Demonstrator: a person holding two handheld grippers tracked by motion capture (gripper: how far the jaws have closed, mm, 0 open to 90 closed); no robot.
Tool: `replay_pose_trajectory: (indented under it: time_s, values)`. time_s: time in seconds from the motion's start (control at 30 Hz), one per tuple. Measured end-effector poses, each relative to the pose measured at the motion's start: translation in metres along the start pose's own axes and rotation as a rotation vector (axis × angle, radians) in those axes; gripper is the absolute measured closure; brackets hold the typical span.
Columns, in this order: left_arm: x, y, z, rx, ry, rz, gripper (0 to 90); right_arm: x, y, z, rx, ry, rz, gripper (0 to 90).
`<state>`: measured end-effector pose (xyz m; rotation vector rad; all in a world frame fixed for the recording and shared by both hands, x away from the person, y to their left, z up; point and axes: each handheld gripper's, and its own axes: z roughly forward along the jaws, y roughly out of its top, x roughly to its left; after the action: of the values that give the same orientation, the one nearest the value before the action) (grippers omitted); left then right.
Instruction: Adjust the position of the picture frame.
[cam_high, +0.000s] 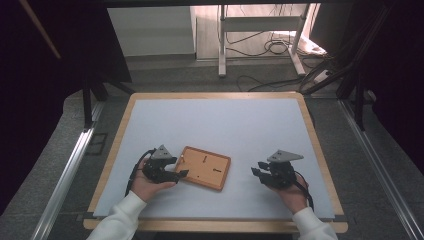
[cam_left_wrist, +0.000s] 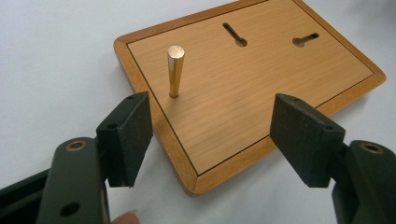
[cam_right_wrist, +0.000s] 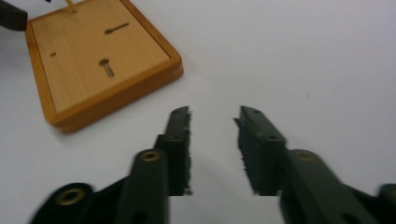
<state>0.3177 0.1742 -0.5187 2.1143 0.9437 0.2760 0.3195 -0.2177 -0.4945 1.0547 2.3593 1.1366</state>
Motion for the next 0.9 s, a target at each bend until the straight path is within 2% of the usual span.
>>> replay_pose_trajectory:
  time_s: [0.03, 0.23, 0.4, 0.63, 0.8, 0.9]
  values:
    - [0.000, 0.000, 0.000, 0.001, 0.001, 0.001, 30.0, 0.001, 0.006, 0.005, -0.001, 0.001, -0.010, 72.5]
    - [0.004, -0.001, 0.000, 0.008, -0.001, -0.007, 29.8, 0.005, 0.032, 0.035, 0.026, 0.015, -0.070, 89.7]
    - [0.005, -0.002, 0.000, 0.007, 0.000, -0.010, 29.8, 0.009, 0.046, 0.059, 0.046, 0.018, -0.100, 90.0]
    - [0.003, -0.002, -0.001, 0.006, 0.010, -0.005, 29.6, 0.016, 0.067, 0.087, 0.032, 0.038, -0.119, 90.0]
    - [0.003, -0.003, 0.000, 0.008, 0.007, -0.004, 29.6, 0.017, 0.069, 0.102, 0.062, 0.047, -0.142, 90.0]
    - [0.003, -0.003, -0.001, 0.010, 0.004, -0.001, 30.0, 0.016, 0.066, 0.107, 0.084, 0.047, -0.137, 90.0]
